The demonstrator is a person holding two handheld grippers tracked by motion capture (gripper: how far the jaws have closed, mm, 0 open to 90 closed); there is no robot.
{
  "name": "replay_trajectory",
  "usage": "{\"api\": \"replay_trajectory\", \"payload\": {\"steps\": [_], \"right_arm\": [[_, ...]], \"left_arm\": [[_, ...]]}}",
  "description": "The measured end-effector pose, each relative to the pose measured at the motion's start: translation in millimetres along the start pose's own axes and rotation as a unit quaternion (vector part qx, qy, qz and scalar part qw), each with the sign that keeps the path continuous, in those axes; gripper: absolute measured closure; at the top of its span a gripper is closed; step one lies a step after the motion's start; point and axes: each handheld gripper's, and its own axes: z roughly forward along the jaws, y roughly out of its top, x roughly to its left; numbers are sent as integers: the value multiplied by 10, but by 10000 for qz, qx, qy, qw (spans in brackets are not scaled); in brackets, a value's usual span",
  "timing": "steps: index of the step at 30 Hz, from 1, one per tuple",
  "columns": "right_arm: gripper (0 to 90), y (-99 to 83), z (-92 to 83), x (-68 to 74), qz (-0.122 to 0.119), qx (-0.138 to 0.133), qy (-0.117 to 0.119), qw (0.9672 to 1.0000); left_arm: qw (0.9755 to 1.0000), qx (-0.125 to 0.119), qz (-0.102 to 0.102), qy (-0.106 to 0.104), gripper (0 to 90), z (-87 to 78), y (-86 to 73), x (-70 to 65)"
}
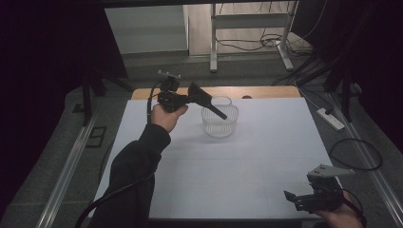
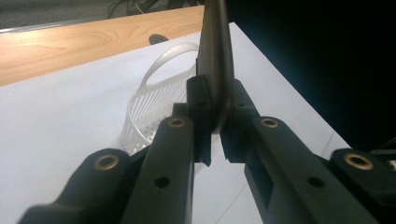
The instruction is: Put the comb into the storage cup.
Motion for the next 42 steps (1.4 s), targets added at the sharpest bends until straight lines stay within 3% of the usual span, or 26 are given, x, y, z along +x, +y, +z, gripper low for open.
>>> {"api": "replay_trajectory", "payload": {"steps": [26,42], "right_arm": [[14,0,4,-5,-6,24,44,10000],[20,0,5,-8,7,33,66,10000]], "left_arm": [[9996,135,-237,-22,833,408,-164,112],[9985,80,-518,-122,833,516,-276,221]]}}
